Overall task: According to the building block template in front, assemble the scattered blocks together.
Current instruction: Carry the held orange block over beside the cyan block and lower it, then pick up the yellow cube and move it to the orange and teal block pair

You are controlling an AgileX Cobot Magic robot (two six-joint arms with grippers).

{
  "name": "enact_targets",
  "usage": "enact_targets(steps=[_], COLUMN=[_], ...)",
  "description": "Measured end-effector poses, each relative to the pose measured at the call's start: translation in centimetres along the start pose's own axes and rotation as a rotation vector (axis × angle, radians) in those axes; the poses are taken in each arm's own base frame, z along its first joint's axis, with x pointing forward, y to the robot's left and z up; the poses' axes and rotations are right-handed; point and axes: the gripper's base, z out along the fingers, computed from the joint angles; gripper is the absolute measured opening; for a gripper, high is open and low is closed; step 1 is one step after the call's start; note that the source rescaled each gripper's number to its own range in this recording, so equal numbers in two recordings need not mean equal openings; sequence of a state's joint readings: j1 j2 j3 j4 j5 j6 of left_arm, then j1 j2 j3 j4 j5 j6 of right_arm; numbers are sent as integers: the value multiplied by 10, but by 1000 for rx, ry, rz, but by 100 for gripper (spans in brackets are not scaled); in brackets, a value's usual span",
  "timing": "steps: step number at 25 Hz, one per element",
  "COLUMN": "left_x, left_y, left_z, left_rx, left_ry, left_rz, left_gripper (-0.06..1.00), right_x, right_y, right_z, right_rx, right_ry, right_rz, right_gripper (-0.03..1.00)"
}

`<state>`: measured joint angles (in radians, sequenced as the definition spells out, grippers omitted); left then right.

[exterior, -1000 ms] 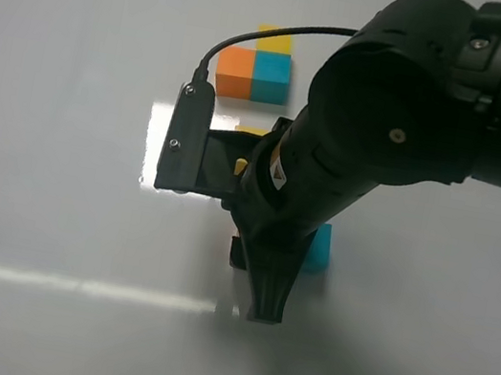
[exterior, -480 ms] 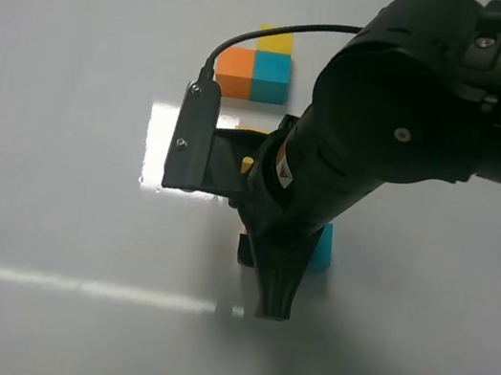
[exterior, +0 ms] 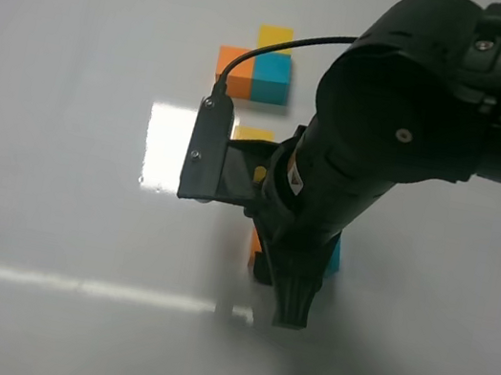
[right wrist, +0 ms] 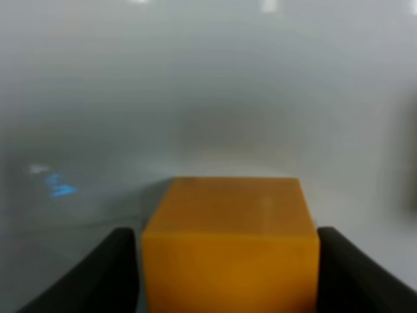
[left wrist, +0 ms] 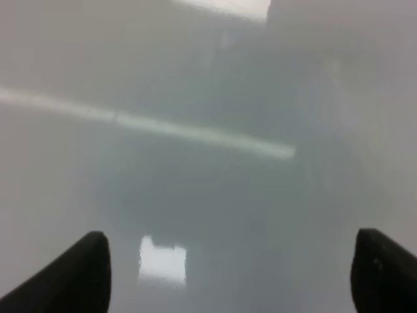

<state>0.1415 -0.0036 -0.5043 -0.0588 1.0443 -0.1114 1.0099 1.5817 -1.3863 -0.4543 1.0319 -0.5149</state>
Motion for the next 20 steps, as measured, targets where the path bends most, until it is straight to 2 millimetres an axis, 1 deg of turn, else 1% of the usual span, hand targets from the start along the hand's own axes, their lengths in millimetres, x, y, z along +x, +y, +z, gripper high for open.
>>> enact_targets(steps=[3,5,7,16,19,20], left_x=[0,0,0,0,0,0], left_y=[0,0,0,0,0,0], left_z=[0,0,0,0,0,0], left_rx=[0,0,0,0,0,0], left_ry=[0,0,0,0,0,0], left_rz=[-1,-1,-1,-1,-1,-1], left_gripper=[75,75,75,75,75,75], right_x=[1,1,-2,-13,-17,-19], right_y=[0,-1,-5,-35,-45,-49], right_z=[-1,-6,-15,-62,-70,-70], right_rx=[2,0,0,49,76,89], right_ry=[-1,-18,-56,-213,-250,-252], right_rz=[1,16,53,276,406,468], right_gripper=[62,63,63,64,64,64])
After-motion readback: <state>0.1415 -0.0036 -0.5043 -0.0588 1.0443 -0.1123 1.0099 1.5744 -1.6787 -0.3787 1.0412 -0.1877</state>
